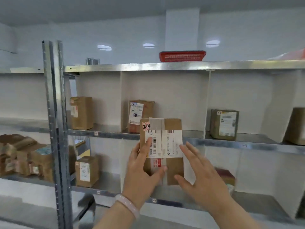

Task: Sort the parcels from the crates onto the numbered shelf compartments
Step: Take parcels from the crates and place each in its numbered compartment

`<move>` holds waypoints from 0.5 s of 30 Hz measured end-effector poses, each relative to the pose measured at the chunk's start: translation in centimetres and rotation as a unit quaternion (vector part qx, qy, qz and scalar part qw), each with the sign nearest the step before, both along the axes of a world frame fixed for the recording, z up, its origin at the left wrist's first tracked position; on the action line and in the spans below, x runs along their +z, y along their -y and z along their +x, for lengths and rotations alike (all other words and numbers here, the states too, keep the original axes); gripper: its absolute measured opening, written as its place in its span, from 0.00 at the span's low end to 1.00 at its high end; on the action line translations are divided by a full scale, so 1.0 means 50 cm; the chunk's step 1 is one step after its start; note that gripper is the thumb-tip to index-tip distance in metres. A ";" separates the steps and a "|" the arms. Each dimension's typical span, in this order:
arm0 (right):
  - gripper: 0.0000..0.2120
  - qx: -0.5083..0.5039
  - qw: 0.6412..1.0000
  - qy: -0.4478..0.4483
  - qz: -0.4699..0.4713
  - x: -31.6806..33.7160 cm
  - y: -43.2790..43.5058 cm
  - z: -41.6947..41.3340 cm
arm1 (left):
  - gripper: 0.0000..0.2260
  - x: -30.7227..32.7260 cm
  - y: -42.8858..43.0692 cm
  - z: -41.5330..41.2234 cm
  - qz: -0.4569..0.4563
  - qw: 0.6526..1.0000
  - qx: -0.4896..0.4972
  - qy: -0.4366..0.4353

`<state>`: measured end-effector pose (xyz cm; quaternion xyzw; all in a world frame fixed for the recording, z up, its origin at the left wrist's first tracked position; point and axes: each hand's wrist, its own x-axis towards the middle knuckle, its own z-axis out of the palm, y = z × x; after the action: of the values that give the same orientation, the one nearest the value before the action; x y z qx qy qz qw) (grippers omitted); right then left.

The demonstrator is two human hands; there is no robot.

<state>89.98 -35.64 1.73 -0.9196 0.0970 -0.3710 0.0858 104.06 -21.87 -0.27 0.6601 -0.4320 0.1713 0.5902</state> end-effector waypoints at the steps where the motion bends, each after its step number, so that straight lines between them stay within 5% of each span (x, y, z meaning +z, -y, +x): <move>1: 0.39 -0.019 1.000 0.003 0.004 -0.001 0.017 -0.011 | 0.42 0.000 0.032 0.002 -0.001 1.000 -0.017 0.006; 15: 0.41 -0.330 0.944 -0.010 -0.018 -0.028 0.174 -0.229 | 0.43 -0.003 0.415 -0.120 -0.016 0.949 -0.313 0.022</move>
<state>78.55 -44.34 0.35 -0.8411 0.3889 -0.3713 -0.0588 98.06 -42.61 -0.39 0.4781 -0.6273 -0.0006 0.6148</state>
